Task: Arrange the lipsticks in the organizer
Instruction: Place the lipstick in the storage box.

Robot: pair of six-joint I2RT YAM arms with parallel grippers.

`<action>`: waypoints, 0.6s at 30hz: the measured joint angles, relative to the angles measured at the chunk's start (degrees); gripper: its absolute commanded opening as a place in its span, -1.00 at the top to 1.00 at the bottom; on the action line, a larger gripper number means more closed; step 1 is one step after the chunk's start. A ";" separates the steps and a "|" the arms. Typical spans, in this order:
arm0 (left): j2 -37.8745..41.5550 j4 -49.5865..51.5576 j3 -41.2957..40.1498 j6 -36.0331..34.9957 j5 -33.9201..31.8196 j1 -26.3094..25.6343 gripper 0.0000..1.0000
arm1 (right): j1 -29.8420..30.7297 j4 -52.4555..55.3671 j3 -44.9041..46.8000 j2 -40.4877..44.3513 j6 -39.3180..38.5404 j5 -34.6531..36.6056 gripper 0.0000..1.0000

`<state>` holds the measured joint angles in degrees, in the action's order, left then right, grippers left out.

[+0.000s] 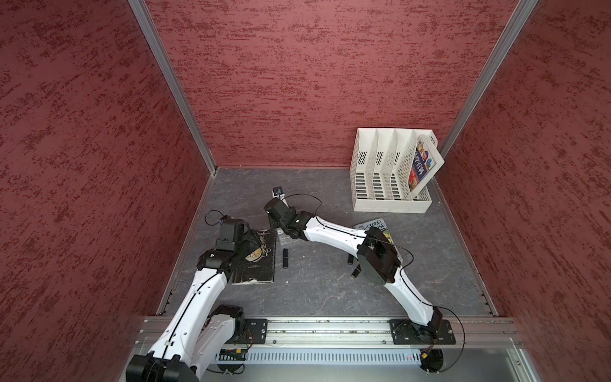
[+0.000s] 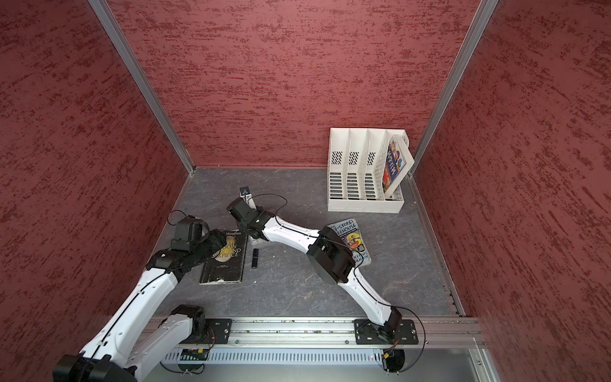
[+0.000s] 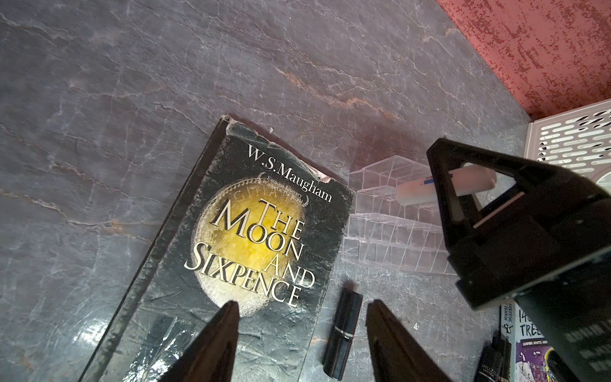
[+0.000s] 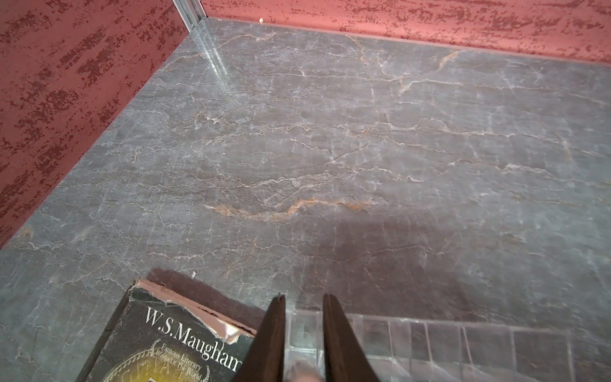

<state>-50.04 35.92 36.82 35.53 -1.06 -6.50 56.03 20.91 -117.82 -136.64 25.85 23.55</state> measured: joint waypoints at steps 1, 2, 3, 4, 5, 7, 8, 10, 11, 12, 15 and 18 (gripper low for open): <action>0.00 -0.02 -0.09 0.00 0.11 0.00 -0.27 | 0.00 0.02 -0.13 0.00 0.07 -0.04 0.82; 0.00 -0.02 -0.13 0.00 0.13 0.00 -0.27 | 0.00 0.02 -0.50 -0.11 0.11 -0.17 0.82; 0.00 -0.02 -0.17 0.00 0.22 -0.02 -0.27 | 0.00 -0.02 -0.98 -0.22 0.20 -0.26 0.82; 0.00 -0.02 -0.17 0.00 0.35 -0.04 -0.27 | 0.00 -0.04 -1.38 -0.24 0.24 -0.37 0.83; 0.00 -0.02 -0.17 0.00 0.42 -0.04 -0.27 | 0.00 -0.09 -1.81 -0.26 0.26 -0.42 0.83; 0.00 -0.04 -0.20 0.00 0.63 -0.04 -0.27 | 0.00 -0.13 -2.80 -0.46 0.26 -0.44 0.83; 0.00 -0.07 -0.20 0.00 0.70 -0.04 -0.27 | 0.00 -0.13 -3.41 -0.68 0.26 -0.44 0.83; 0.00 -0.26 -0.31 0.00 0.79 -0.04 -0.27 | -0.02 -0.24 -4.55 -1.36 0.26 -0.46 0.83; -0.02 -0.37 -0.35 0.00 0.79 -0.04 -0.26 | -0.02 -0.28 -4.81 -1.68 0.26 -0.46 0.84; -0.04 -0.42 -0.35 0.00 0.81 -0.04 -0.26 | -0.02 -0.35 -4.90 -2.01 0.26 -0.46 0.84; -0.15 -0.42 -0.42 0.00 0.79 -0.04 -0.27 | -0.04 -0.35 -4.92 -3.21 0.31 -0.37 0.84; -0.20 -0.42 -0.42 -0.02 0.81 -0.04 -0.26 | -0.17 -0.68 -4.94 -3.78 0.46 -0.31 0.85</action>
<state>-50.24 35.51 36.40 35.51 -0.25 -6.55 55.86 20.23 -122.76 -140.42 26.30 23.24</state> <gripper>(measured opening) 0.633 0.218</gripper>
